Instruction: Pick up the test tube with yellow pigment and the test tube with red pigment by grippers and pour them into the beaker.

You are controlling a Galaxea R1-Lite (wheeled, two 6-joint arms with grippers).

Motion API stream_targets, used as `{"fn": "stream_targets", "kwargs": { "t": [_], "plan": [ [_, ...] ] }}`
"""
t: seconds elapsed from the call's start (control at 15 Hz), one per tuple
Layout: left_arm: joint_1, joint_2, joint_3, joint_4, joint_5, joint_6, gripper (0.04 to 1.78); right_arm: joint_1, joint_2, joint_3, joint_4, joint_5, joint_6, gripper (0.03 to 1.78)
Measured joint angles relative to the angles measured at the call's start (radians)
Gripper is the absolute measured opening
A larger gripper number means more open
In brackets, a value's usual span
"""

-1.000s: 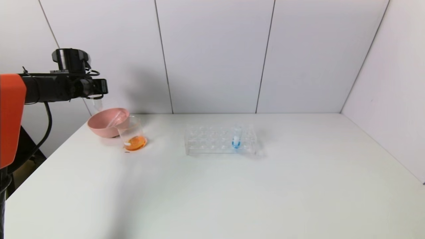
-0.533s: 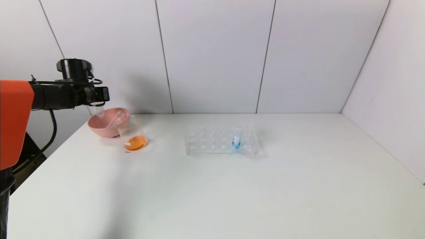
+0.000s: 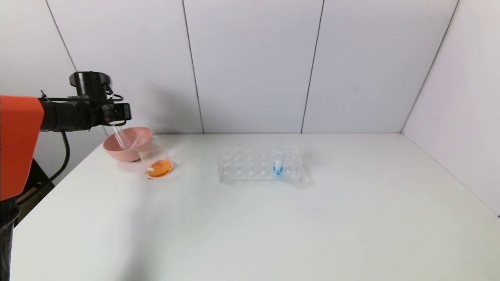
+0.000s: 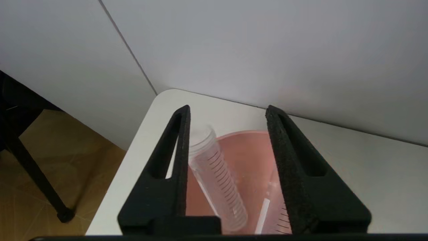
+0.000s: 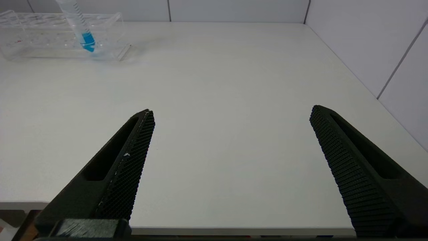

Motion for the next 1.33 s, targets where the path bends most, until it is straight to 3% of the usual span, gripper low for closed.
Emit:
{"fn": "stream_targets", "kwargs": {
  "t": [0.27, 0.47, 0.87, 1.33],
  "plan": [
    [0.002, -0.001, 0.000, 0.000, 0.001, -0.001, 1.47, 0.000, 0.000, 0.000, 0.000, 0.000, 0.000, 1.70],
    [-0.009, -0.024, 0.014, 0.000, 0.000, 0.003, 1.73, 0.000, 0.000, 0.000, 0.000, 0.000, 0.000, 1.70],
    [-0.066, -0.251, 0.054, 0.044, -0.002, 0.058, 1.77, 0.000, 0.000, 0.000, 0.000, 0.000, 0.000, 1.70],
    [-0.142, -0.700, 0.183, 0.266, -0.043, 0.092, 1.77, 0.000, 0.000, 0.000, 0.000, 0.000, 0.000, 1.70]
  ]
}}
